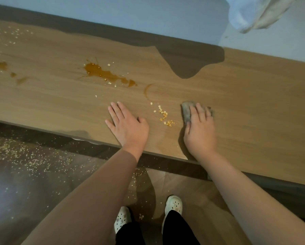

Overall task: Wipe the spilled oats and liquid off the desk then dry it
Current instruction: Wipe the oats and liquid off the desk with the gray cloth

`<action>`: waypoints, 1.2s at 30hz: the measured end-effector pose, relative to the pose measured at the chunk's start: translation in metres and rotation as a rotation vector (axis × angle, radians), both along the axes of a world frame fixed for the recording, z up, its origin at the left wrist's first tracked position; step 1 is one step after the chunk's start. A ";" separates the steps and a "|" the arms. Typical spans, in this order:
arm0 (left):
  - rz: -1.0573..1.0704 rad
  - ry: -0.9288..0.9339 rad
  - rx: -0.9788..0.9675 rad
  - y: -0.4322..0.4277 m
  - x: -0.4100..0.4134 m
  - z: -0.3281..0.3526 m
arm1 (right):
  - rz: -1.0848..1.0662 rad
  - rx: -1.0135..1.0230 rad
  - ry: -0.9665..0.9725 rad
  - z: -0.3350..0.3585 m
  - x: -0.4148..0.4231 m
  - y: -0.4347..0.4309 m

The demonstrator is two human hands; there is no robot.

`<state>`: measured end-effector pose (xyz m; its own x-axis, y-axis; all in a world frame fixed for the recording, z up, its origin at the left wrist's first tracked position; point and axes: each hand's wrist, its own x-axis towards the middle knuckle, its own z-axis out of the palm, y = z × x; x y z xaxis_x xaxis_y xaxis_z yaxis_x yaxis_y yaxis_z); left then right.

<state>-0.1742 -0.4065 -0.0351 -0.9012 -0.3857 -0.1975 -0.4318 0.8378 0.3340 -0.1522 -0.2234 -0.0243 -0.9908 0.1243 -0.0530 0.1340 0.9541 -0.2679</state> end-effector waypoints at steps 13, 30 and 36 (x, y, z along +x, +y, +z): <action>-0.390 -0.034 -0.301 -0.153 -0.032 -0.009 | -0.573 0.015 0.093 -0.009 0.025 -0.033; -0.380 -0.001 -0.238 -0.153 -0.031 -0.010 | -0.487 -0.018 0.079 -0.007 0.005 -0.018; -0.380 0.009 -0.246 -0.153 -0.030 -0.011 | 0.013 0.011 0.017 -0.006 0.041 -0.029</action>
<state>-0.2045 -0.5595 -0.0465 -0.9892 -0.0620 -0.1330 -0.0766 0.9912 0.1075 -0.1114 -0.2520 -0.0301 -0.9931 0.1117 -0.0346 0.1169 0.9588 -0.2591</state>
